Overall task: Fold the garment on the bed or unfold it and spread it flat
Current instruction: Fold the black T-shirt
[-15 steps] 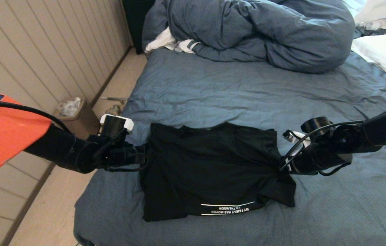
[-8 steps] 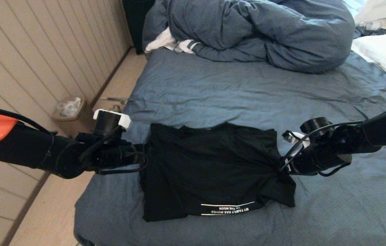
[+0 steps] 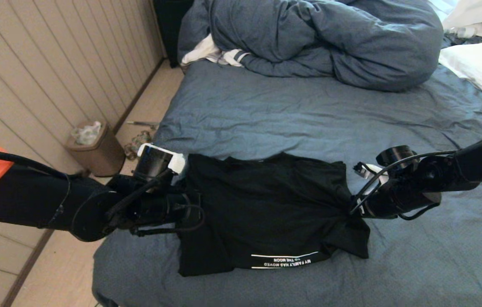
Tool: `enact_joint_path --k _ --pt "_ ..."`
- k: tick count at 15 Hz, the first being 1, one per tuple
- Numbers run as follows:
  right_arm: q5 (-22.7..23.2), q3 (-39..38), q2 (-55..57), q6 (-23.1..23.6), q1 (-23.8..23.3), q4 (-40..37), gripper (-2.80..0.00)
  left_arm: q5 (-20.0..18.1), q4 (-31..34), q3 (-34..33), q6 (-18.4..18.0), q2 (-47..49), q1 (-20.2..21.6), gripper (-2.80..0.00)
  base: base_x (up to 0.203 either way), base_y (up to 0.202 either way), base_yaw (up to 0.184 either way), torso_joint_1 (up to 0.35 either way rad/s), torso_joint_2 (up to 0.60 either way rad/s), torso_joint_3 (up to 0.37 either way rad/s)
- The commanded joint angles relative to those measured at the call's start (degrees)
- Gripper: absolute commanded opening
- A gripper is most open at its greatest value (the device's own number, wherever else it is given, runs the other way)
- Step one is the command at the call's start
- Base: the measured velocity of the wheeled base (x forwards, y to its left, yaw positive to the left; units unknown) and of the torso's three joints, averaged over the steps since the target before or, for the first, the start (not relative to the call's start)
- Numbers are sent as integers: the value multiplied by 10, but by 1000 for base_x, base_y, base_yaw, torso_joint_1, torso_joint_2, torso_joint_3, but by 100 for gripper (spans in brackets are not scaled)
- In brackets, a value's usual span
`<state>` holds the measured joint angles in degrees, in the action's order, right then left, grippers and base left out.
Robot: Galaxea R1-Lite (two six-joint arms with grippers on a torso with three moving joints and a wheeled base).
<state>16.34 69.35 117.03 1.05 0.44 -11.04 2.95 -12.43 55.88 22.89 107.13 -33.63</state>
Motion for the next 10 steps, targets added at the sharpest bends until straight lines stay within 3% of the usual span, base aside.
enact_joint_path --k 1,5,10 --pt "1 -1 -2 0 0 0 -280 1 0 -12 1 -1 -20 -280 0 0 0 0 0 0" --pt "1 -3 -1 1 0 0 -280 11 -8 -58 1 36 -75 -280 0 0 0 0 0 0" --pt "1 -2 3 0 2 0 -280 17 -65 -120 2 58 -90 -280 0 0 0 0 0 0"
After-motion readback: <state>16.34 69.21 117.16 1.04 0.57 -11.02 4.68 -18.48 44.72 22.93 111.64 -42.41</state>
